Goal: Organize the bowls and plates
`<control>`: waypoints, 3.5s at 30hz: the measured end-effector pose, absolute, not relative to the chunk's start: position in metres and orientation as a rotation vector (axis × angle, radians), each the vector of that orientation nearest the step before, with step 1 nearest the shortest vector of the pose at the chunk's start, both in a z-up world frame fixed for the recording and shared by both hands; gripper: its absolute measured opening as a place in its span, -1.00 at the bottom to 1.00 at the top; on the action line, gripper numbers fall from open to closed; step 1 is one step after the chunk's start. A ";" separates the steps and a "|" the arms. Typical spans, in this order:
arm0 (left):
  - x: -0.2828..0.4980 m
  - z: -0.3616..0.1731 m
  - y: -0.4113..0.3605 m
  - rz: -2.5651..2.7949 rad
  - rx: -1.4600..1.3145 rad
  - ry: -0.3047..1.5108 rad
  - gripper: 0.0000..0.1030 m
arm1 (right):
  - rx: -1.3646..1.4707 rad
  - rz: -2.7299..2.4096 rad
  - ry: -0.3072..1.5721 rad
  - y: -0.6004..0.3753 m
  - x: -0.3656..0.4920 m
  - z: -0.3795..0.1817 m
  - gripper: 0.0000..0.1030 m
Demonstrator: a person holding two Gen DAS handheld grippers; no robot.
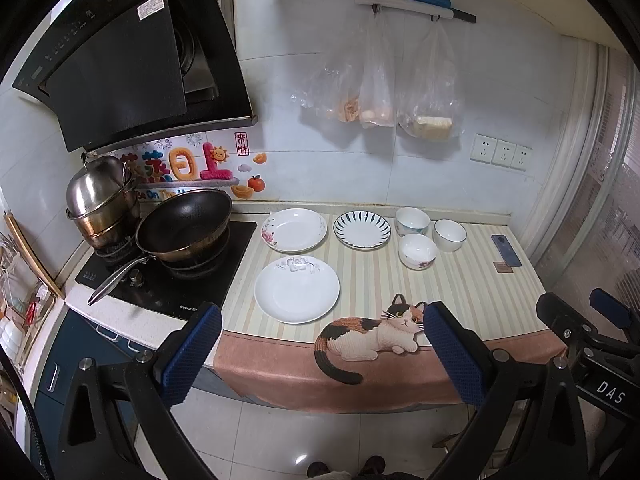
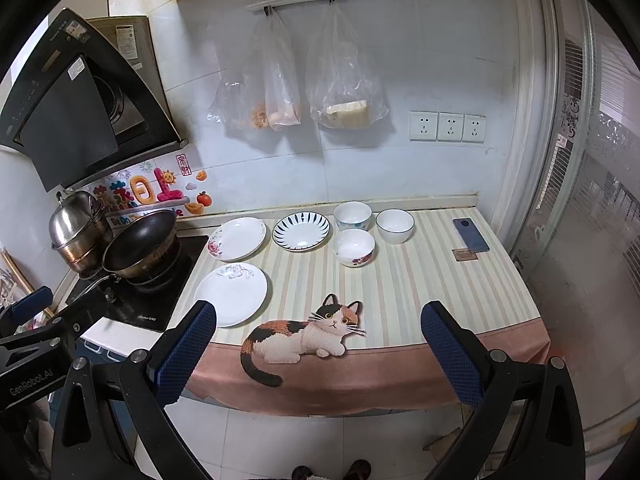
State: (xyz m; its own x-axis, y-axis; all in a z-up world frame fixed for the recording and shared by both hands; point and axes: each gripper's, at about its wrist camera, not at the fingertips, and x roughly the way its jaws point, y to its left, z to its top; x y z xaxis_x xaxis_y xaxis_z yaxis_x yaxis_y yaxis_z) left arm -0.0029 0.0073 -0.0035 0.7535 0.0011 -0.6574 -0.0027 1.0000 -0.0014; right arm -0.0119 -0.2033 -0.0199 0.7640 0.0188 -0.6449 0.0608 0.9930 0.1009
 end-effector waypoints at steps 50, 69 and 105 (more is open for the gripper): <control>0.045 -0.039 0.014 0.157 -0.007 0.722 1.00 | 0.158 0.132 0.749 -0.210 0.045 -0.040 1.00; 0.299 -0.269 0.146 0.094 0.006 1.126 0.83 | 0.329 0.244 1.197 -0.109 0.328 -0.309 0.96; 0.336 -0.334 0.138 -0.131 -0.178 1.304 -0.34 | 0.404 0.309 1.366 -0.131 0.383 -0.389 -0.65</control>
State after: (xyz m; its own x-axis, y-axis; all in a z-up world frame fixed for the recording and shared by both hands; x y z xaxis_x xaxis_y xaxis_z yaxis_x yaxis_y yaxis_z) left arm 0.3357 0.1383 -0.3342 0.2596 -0.1957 -0.9457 -0.0042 0.9790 -0.2038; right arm 0.3827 -0.1312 -0.3894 0.1812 0.4410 -0.8790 0.0194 0.8920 0.4516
